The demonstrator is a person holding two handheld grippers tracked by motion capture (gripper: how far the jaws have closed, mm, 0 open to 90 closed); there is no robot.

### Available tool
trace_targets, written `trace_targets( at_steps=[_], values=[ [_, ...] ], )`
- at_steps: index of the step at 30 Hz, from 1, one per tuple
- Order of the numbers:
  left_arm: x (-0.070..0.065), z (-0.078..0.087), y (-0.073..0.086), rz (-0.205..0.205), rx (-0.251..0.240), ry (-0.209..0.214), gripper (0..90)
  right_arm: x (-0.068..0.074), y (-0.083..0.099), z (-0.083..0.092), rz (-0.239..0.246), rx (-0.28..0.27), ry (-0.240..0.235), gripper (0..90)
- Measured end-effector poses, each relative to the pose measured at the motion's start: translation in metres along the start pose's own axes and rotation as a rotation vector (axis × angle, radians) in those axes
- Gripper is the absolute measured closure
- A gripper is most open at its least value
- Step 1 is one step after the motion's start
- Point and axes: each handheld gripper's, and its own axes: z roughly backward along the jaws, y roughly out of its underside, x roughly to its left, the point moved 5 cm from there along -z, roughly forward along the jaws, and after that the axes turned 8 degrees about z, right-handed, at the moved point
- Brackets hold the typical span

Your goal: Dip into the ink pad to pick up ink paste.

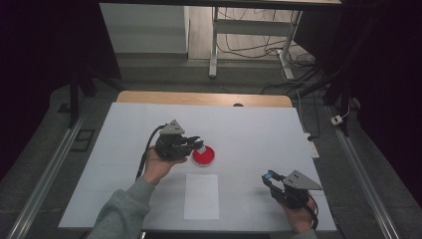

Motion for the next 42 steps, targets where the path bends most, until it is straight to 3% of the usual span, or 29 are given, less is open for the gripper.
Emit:
trace_targets(
  at_steps=[8,19,42],
  values=[
    [0.005,-0.011,-0.008,-0.024,0.031,-0.033,75.9,0.001,0.0,-0.002,-0.002,0.003,-0.008,65.0],
    [0.017,-0.027,-0.005,-0.028,0.08,-0.072,75.9,0.001,0.002,-0.001,-0.001,0.008,-0.01,65.0],
    [0.028,-0.049,0.011,-0.021,0.139,-0.077,75.9,0.001,0.005,0.0,-0.004,0.019,-0.007,65.0]
  ],
)
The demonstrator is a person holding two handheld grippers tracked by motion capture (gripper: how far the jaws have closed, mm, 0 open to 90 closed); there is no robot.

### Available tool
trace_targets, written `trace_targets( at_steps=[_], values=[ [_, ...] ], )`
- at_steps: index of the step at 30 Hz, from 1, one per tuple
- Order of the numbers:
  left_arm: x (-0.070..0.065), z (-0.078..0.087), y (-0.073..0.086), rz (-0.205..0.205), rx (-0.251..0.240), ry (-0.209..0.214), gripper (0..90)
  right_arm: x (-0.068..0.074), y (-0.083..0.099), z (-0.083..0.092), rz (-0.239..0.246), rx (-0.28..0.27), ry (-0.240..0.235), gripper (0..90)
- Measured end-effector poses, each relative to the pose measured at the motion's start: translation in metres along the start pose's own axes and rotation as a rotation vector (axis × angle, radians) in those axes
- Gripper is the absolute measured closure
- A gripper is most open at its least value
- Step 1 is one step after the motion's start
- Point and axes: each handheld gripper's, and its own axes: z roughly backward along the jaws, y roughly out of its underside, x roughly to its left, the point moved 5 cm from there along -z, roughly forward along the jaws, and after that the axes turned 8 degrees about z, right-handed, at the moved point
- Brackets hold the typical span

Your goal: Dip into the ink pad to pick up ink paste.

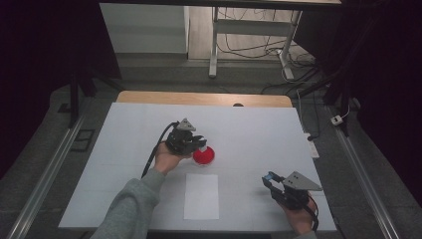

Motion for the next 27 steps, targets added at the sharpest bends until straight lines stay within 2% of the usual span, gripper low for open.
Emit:
trace_targets(
  at_steps=[17,27],
  values=[
    [0.005,-0.014,0.004,-0.014,0.034,-0.024,75.9,0.0,0.001,-0.001,0.002,0.005,0.0,65.0],
    [0.009,-0.019,0.007,-0.011,0.036,-0.031,75.9,0.0,0.001,-0.002,0.003,0.006,-0.004,65.0]
  ],
)
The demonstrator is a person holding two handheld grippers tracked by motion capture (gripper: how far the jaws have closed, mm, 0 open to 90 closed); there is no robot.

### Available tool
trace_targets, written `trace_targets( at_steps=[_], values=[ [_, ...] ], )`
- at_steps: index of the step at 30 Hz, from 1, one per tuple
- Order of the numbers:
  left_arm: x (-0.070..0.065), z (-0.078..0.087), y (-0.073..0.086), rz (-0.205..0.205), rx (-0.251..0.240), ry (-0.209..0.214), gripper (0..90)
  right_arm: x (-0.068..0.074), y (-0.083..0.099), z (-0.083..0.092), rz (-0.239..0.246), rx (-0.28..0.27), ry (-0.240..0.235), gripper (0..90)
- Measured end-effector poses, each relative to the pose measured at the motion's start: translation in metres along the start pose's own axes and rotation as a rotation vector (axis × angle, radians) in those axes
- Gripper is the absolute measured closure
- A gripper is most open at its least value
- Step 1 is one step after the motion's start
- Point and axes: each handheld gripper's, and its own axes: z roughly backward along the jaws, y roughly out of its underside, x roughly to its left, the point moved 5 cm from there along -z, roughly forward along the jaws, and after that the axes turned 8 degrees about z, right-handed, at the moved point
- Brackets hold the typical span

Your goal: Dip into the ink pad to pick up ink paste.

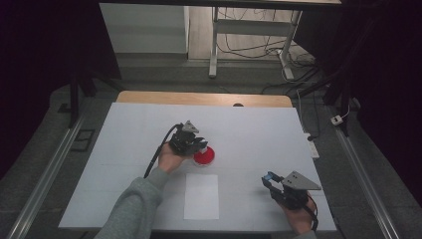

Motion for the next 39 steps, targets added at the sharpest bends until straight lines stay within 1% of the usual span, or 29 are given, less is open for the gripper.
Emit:
trace_targets(
  at_steps=[8,12,15,17,23,34,39],
  values=[
    [0.004,-0.0021,0.004,0.001,0.011,-0.006,75.9,-0.0003,0.0002,0.0,0.0,0.002,0.001,65.0],
    [0.0051,-0.0032,0.0061,0.003,0.015,-0.015,75.9,-0.0002,0.0004,-0.0003,0.001,0.003,0.0,65.0],
    [0.0063,-0.004,0.0079,-0.005,0.023,-0.021,75.9,-0.0001,0.0003,-0.0006,0.001,0.002,0.0,65.0],
    [0.0061,-0.0041,0.008,0.0,0.019,-0.021,75.9,-0.0001,0.0004,-0.0005,0.002,0.005,0.002,65.0],
    [0.0046,-0.0041,0.0081,-0.02,0.03,-0.029,75.9,0.0,0.0004,-0.0007,0.003,0.004,0.0,65.0],
    [0.0048,-0.0045,0.0087,-0.008,0.028,-0.026,76.0,0.0005,0.0002,-0.0009,0.002,0.002,-0.001,65.0],
    [0.0048,-0.0052,0.0099,-0.013,0.037,-0.029,76.0,0.0006,0.0002,-0.001,0.002,0.003,-0.002,65.0]
  ],
)
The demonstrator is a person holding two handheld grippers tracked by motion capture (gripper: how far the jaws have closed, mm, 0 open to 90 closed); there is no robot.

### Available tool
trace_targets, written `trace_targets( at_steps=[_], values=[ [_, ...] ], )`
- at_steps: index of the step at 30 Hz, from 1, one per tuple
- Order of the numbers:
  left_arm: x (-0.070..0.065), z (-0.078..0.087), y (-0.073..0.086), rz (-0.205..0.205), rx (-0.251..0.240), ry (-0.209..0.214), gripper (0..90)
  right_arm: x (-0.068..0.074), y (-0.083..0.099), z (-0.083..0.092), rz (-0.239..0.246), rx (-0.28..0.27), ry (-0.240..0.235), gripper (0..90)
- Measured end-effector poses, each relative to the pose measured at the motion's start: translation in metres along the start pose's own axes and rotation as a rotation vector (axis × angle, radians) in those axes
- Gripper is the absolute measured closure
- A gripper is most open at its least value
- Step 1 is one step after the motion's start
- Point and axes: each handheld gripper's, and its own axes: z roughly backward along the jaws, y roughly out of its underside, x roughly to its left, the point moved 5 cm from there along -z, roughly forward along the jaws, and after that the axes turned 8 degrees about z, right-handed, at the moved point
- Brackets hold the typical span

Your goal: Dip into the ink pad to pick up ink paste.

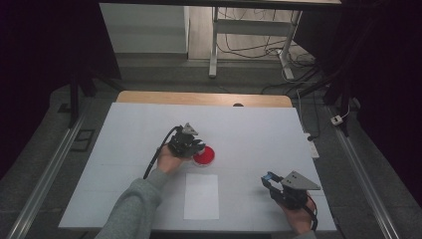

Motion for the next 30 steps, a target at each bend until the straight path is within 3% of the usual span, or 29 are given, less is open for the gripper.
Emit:
trace_targets(
  at_steps=[20,30],
  values=[
    [-0.002,0.003,-0.001,-0.017,0.001,-0.015,75.9,0.0,0.0,0.0,0.001,-0.001,0.003,65.0],
    [-0.01,0.018,-0.01,-0.013,-0.05,0.016,75.9,0.0,-0.001,0.0,-0.001,-0.005,0.003,65.0]
  ],
)
